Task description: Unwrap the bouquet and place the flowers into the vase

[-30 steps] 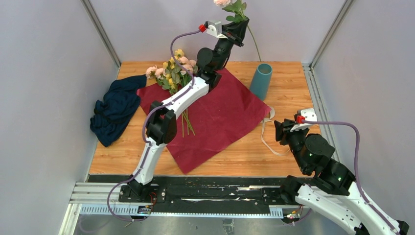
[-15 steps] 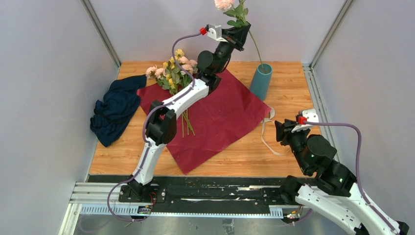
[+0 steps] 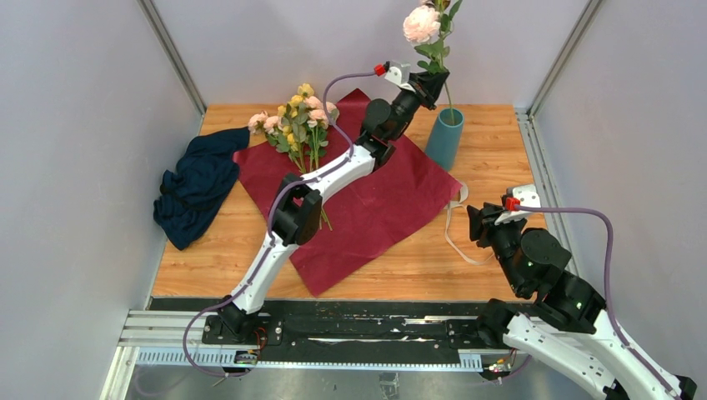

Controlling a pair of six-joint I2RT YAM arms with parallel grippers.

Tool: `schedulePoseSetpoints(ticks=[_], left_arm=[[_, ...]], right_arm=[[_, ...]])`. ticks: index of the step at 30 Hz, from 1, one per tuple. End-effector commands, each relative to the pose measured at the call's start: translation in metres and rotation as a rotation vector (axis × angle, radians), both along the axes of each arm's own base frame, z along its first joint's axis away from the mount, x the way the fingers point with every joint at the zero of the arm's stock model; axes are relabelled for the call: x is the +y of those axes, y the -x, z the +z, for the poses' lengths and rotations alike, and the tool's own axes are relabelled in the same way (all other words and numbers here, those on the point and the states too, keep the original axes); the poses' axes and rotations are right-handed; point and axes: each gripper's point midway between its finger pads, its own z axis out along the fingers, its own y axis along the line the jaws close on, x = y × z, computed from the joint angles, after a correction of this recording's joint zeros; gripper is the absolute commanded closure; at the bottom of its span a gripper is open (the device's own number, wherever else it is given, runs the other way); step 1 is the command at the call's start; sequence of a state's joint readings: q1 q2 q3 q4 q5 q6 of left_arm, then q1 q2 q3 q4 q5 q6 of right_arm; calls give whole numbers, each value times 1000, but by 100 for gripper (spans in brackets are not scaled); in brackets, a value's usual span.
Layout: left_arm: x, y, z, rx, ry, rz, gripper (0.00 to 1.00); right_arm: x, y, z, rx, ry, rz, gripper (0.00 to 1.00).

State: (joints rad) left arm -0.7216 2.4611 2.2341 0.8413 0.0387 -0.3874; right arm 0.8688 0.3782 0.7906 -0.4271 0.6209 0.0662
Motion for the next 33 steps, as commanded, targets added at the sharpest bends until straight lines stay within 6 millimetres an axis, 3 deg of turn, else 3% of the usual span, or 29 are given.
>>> schedulePoseSetpoints(ticks=[1,9,20,30,31,33], left_arm=[[-7,2,4,-35,-19,15,100],[-15,-12,-33,7,-79,41,100],[-34,-15,-85,62,-173,-1,100],[-45,-3,-88,52,-255,-44,100],[-44,-2,-87,57,-257,-42,94],[-40,0,-83,61,-259,-35,63]], right_arm=[[1,0,-5,8,22,6,58],[3,-1,-8,16,30,6,59],[5,-4,-12,25,41,4,59],[7,-4,-12,27,37,13,59],[7,-4,-12,26,36,13,59],[8,-3,-13,27,33,19,60]])
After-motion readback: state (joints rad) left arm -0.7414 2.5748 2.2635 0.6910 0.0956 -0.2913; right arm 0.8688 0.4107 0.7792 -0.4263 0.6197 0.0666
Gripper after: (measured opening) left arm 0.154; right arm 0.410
